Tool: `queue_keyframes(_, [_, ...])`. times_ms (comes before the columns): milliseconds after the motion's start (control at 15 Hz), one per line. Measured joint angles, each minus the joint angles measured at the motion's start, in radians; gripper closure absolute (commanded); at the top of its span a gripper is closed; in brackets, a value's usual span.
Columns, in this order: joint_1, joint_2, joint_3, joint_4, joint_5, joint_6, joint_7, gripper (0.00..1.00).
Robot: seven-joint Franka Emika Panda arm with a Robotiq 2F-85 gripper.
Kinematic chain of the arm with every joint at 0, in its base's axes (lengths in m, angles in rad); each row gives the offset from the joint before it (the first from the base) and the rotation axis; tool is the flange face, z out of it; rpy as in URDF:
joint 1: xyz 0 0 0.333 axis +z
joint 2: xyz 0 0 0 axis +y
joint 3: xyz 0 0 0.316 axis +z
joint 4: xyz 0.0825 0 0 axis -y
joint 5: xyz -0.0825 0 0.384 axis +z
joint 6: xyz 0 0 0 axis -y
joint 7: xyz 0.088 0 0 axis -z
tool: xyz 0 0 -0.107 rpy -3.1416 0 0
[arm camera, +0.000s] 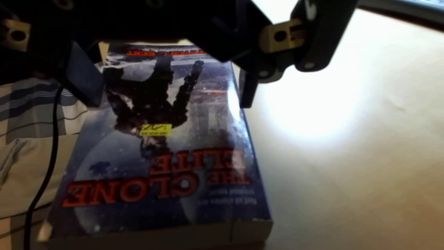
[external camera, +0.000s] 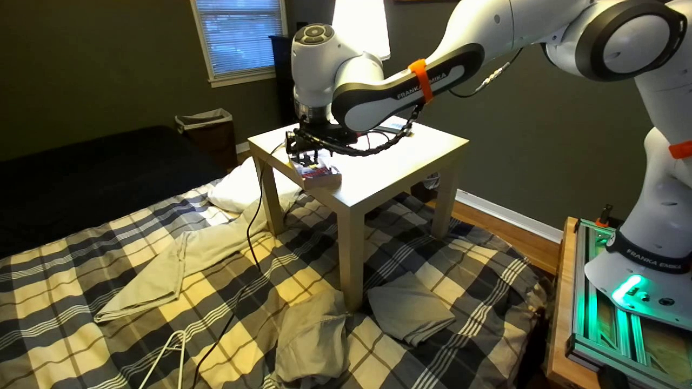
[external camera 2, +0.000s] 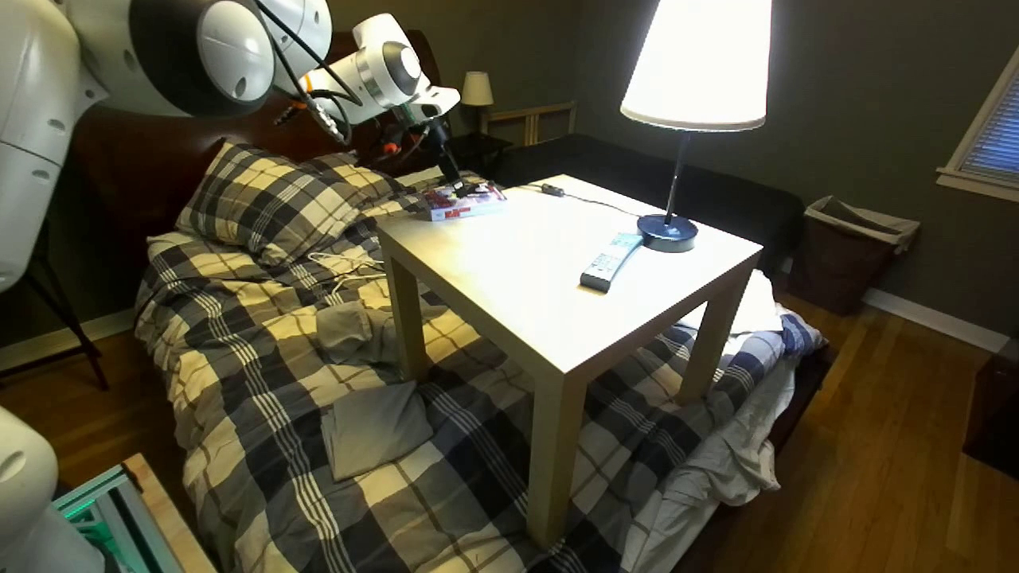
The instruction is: Move the book to the right
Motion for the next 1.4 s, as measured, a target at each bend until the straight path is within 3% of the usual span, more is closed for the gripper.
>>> queue_keyframes(400, [0.085,-0.083,-0.001,-0.056,-0.082,-0.060,0.030,0.00])
queue_keyframes(1000, [0.321,-0.101,-0.043,-0.185,-0.538,-0.133,0.123,0.00])
queue_keyframes(1400, [0.330,-0.085,-0.023,-0.305,-0.910,-0.150,0.148,0.00])
